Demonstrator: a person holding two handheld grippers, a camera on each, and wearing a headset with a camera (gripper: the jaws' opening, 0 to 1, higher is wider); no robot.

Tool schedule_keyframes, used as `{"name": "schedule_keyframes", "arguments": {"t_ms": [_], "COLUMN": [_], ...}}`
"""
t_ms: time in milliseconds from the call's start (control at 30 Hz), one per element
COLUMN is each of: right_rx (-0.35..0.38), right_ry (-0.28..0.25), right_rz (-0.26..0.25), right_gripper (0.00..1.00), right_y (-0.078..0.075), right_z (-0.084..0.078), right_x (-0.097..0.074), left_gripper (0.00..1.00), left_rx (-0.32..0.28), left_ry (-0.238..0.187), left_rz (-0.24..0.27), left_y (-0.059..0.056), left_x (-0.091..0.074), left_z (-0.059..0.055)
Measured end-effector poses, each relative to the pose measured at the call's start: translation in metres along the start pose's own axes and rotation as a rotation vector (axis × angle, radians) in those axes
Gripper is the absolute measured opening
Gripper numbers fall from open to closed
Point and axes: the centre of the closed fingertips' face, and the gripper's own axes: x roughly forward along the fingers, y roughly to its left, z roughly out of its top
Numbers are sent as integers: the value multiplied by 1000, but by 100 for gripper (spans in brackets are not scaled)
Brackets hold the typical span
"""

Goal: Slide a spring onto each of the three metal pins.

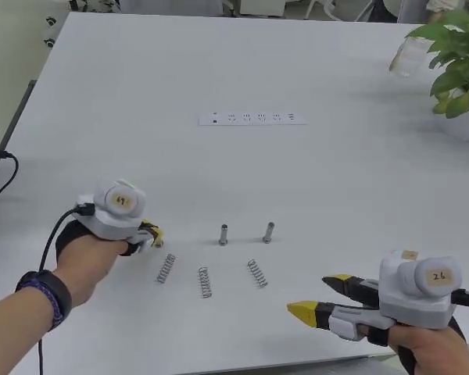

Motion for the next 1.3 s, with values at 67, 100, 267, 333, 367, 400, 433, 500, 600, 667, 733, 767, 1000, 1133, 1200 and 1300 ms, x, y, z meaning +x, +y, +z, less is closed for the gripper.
{"name": "schedule_keyframes", "arguments": {"t_ms": [67, 100, 267, 333, 367, 400, 433, 500, 600, 667, 733, 767, 1000, 1133, 1200, 1300], "right_rx": [4, 4, 1, 2, 3, 3, 0, -2, 0, 1, -3, -2, 0, 0, 1, -2], "right_ry": [-2, -3, -4, -5, -5, -2, -1, 2, -1, -3, -1, -1, 1, 2, 2, 0], "right_rz": [0, 0, 1, 0, 0, 0, 0, 1, -2, -3, -3, -1, 3, 4, 3, 1], "right_gripper": [57, 57, 57, 57, 57, 57, 57, 57, 57, 57, 57, 57, 57, 57, 57, 57], "right_y": [0, 0, 1, 1, 0, 0, 0, 0, -2, -3, -3, -2, 0, 0, 0, -1], "right_z": [0, 0, 2, 2, 2, 1, 1, 0, 1, 2, 2, 2, 0, 0, 0, 1], "right_x": [0, 0, 1, 1, 1, 0, 0, 0, -1, -2, -1, -1, 0, 0, -1, -1], "left_gripper": [0, 0, 0, 0, 0, 0, 0, 0, 0, 0, 0, 0, 0, 0, 0, 0], "left_rx": [9, 8, 12, 12, 14, 18, 19, 18, 20, 29, 32, 31, 38, 39, 36, 34], "left_ry": [2, 3, -2, -3, -3, -3, -4, -7, -10, -10, -11, -11, -11, -10, 1, 10], "left_rz": [1, 1, 2, 2, 2, 0, -1, -2, -3, -4, -4, -5, -6, -6, -11, -12], "left_y": [-1, -1, -2, -4, -5, -6, -7, -8, -11, -12, -12, -12, -13, -11, -11, -12], "left_x": [0, 0, 2, 3, 3, 4, 4, 4, 5, 5, 5, 5, 5, 7, 8, 10], "left_z": [0, 0, 0, 1, 1, 2, 2, 2, 3, 3, 3, 3, 3, 3, 1, -3]}}
